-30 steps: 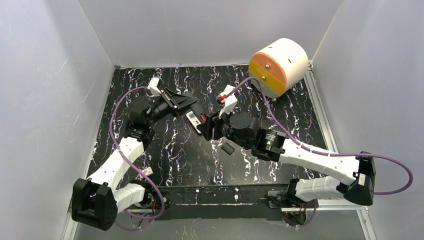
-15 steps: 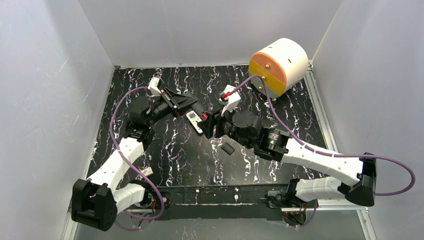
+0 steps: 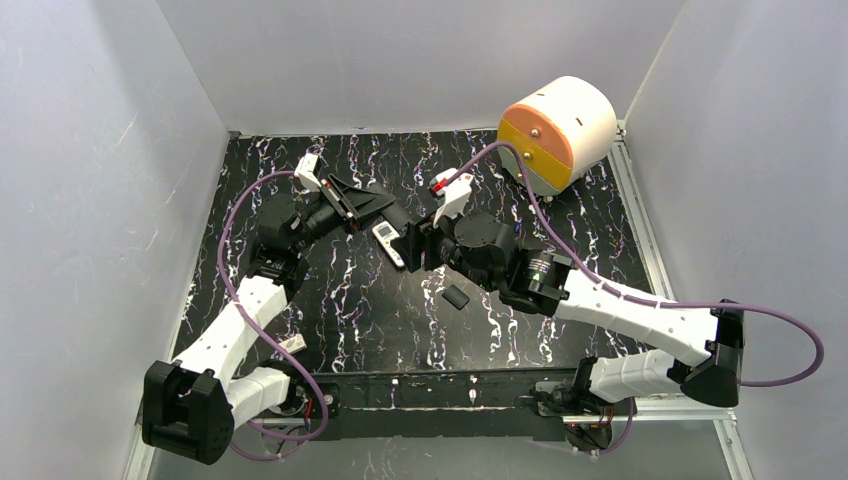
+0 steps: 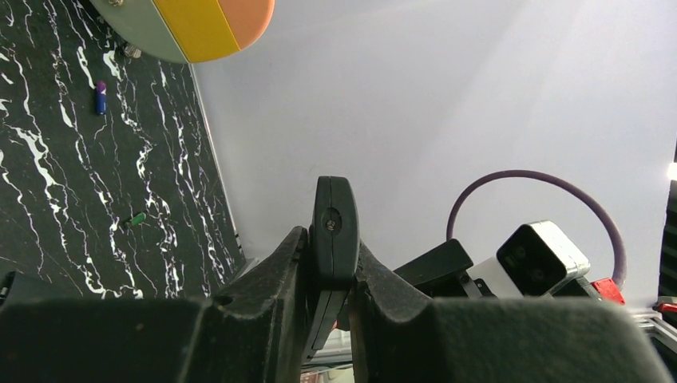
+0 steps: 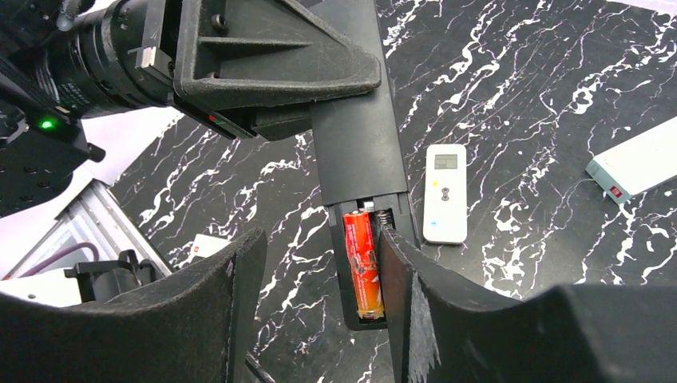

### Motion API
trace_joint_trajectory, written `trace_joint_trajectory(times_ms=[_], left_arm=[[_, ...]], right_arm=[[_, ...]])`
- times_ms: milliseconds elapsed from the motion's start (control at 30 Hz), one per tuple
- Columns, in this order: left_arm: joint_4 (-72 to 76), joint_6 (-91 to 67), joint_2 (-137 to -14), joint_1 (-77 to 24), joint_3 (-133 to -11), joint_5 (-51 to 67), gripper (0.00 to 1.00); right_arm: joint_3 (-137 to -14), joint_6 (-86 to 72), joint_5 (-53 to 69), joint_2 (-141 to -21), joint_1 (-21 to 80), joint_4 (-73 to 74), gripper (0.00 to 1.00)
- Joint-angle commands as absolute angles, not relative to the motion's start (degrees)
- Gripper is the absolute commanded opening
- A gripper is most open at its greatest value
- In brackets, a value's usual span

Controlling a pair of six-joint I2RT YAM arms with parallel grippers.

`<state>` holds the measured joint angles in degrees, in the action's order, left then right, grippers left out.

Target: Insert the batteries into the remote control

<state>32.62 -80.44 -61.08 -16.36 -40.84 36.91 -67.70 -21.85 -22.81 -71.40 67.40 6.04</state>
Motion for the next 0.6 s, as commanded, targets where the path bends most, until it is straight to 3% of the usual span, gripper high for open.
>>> trace_joint_trajectory(times_ms=[0,567], left_arm=[[37.31,-81.04,-58.33,-17.32,-42.17,43.13,0.00],[36.65,-77.07,-58.08,-17.29,-43.42,43.07,0.00]], right_arm=[[-69.50,-18.45,-29.00,-72.49,66.08,13.25,0.63],[-72.32,-13.26,-25.19,-70.36,66.04,12.36,0.62]])
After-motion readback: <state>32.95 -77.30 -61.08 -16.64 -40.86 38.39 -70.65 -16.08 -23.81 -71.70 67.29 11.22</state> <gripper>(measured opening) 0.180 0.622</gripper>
